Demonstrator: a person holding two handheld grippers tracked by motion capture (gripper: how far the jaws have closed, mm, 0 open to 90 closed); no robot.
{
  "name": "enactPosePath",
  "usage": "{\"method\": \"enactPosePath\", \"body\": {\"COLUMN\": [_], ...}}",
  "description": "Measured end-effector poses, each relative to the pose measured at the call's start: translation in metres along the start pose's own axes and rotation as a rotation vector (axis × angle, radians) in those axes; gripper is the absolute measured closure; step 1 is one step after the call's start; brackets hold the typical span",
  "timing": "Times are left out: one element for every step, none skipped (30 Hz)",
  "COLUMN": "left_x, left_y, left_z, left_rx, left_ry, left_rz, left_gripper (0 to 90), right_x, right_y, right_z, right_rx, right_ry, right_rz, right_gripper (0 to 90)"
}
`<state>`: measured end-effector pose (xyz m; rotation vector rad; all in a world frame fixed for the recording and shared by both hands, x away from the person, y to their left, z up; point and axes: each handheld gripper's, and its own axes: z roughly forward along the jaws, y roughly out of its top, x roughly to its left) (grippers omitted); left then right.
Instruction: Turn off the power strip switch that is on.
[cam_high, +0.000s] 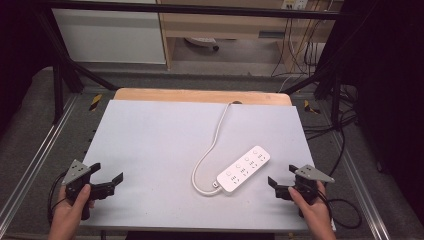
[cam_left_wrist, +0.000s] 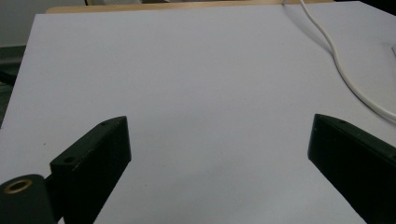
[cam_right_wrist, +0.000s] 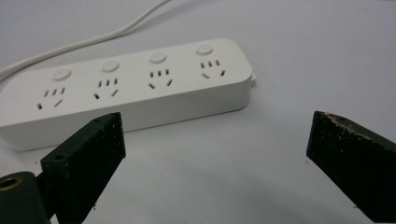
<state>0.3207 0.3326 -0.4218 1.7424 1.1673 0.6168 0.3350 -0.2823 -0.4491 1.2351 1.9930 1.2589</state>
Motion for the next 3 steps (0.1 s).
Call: {"method": "enactPosePath", "body": {"left_x": [0.0000, 0.0000, 0.0000], "left_y": [0.0001, 0.0002, 0.0004], "left_z": [-0.0001, 0.0001, 0.0005], "left_rx": [0.001, 0.001, 0.000], "left_ry": [0.000, -0.001, -0.001], "left_rz": [0.000, -0.001, 0.002], "left_gripper": [5.8, 5.7, 5.8], "right_x": [0.0017, 0.0028, 0.0035], "right_y": [-0.0003, -0.0003, -0.0003], "right_z": [0.0016, 0.0030, 0.0043], "right_rx": [0.009, 0.012, 0.014], "right_ry": [0.002, 0.005, 0.008], "right_rz": [-0.002, -0.003, 0.001], "right_gripper": [4.7, 4.7, 4.7]}}
